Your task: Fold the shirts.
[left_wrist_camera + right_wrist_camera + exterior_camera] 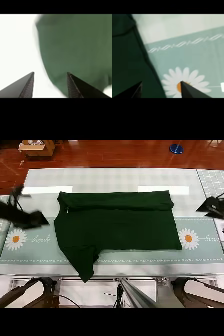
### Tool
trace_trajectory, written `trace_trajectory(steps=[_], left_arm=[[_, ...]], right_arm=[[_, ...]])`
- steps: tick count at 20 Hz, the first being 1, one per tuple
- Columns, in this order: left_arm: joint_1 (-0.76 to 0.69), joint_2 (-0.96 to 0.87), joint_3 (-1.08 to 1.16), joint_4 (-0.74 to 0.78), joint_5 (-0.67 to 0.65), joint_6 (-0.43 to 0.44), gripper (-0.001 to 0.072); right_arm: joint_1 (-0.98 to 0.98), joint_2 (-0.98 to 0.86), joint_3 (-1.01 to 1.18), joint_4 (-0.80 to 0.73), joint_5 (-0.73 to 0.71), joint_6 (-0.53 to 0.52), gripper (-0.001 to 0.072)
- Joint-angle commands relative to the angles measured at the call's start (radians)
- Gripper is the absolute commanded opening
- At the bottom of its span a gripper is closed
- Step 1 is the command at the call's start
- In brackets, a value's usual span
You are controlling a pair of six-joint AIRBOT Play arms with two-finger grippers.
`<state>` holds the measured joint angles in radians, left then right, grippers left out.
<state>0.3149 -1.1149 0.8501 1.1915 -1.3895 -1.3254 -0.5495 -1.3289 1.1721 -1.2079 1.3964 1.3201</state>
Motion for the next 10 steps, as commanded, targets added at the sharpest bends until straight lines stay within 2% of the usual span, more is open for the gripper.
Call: trace_trajectory(steps=[1, 4, 10], left_arm=[[0.023, 0.104, -0.296, -0.124, -0.011, 0.069, 0.0502], [0.023, 0.104, -0.396, -0.191, 0.017, 0.128, 0.0503], [0.021, 0.092, -0.437, -0.216, 0.098, 0.114, 0.0501]], right_arm=[[-0.054, 0.072, -0.198, 0.135, -0.010, -0.052, 0.0537], [-0.047, 0.110, -0.283, 0.193, -0.026, -0.094, 0.0534], [-0.047, 0.129, -0.299, 0.186, -0.004, -0.097, 0.0531]])
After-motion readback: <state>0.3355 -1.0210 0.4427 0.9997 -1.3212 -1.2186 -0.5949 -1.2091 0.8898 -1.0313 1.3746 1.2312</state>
